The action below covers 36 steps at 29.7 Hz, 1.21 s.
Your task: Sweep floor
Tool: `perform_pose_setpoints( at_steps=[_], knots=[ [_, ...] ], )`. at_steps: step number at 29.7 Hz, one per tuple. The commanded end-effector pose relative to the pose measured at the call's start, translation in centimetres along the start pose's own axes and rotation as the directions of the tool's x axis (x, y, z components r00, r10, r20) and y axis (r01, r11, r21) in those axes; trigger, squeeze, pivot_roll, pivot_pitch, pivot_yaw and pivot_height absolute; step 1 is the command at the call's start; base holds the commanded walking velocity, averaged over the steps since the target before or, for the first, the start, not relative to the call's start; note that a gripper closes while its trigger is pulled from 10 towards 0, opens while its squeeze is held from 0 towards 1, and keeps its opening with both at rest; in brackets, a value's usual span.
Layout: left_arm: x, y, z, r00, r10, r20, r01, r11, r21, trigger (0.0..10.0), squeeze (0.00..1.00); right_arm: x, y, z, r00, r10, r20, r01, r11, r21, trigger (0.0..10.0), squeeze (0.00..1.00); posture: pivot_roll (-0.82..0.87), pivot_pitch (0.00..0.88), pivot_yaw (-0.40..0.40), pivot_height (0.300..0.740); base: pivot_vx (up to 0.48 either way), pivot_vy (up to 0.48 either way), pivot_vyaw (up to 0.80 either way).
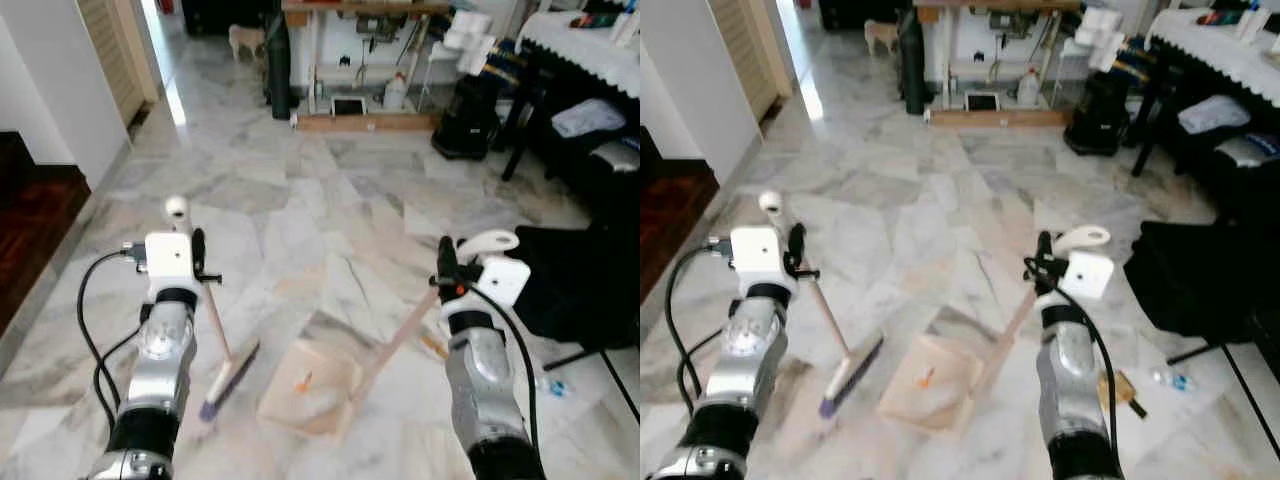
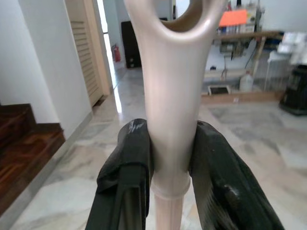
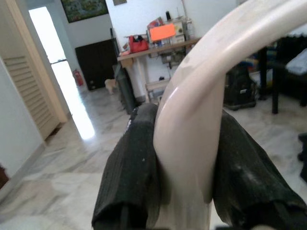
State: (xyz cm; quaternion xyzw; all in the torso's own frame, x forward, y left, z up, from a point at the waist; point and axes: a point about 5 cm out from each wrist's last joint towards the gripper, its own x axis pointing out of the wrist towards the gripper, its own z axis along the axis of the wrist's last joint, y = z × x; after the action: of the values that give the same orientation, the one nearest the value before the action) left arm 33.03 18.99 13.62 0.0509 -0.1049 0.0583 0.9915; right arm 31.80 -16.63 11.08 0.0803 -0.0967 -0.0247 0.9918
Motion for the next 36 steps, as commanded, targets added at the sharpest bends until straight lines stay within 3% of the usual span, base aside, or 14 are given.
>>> perform_pose_setpoints(
  at_steps=[1,36],
  knots=[
    [0.38,0.02,1.09,0.999,-0.004,0.052,0.004,1.000,0.009,10.0,0.00,0.25,0.01,0.73,0.999,-0.009,0.037,0.008,1.000,0.023,10.0,0.00,0.00,0.000,0.002,0.740,-0.259,0.000,0.00],
    [0.49,-0.25,1.27,0.998,-0.011,0.058,0.011,1.000,0.006,10.0,0.00,0.26,0.09,0.70,0.999,-0.003,0.036,0.002,1.000,0.025,10.0,0.00,0.00,0.000,0.002,0.740,-0.235,0.000,0.00]
  ],
)
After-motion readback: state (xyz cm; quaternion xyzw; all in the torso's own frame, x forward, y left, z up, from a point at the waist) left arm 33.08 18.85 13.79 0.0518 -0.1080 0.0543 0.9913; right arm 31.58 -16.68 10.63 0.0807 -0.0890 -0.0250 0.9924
